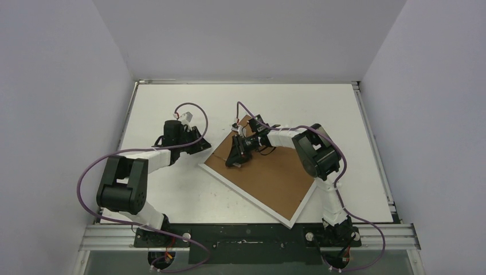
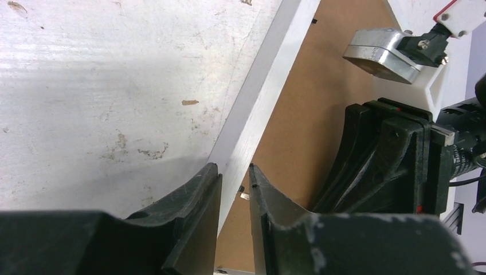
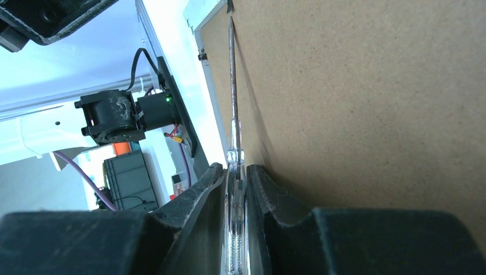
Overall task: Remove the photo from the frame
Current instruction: Release the photo frame item from the photo frame.
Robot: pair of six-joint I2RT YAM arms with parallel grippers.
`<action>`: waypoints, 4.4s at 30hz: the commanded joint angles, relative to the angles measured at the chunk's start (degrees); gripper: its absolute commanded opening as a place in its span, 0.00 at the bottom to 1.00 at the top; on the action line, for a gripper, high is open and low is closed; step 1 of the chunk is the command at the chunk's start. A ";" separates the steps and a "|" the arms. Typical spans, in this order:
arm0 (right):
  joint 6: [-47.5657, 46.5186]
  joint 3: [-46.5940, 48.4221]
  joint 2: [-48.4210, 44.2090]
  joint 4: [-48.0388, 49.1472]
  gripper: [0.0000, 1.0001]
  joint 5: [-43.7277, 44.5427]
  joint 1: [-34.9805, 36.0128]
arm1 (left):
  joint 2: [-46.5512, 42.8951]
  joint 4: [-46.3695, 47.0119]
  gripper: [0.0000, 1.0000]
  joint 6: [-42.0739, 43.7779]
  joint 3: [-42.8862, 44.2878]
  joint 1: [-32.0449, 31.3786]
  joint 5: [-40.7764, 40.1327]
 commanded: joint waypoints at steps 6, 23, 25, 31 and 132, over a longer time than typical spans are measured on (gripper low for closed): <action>-0.55 0.67 -0.34 -0.65 0.05 3.27 -0.55 | 2.14 2.44 0.21 -0.12 2.48 0.27 2.49; 1.44 2.33 1.74 1.66 0.05 2.36 -0.29 | 4.64 6.08 0.11 -1.01 0.18 0.27 5.93; 1.74 2.42 1.97 2.04 0.05 2.28 -0.25 | 4.66 5.99 0.10 -0.90 0.10 0.27 5.89; 2.50 3.37 2.75 2.63 0.05 1.77 -0.25 | 4.99 6.19 0.10 -0.66 -0.62 0.27 5.85; 17.46 31.74 6.57 -22.43 0.05 4.12 0.20 | 3.17 14.95 0.06 -7.43 -9.01 -4.99 16.17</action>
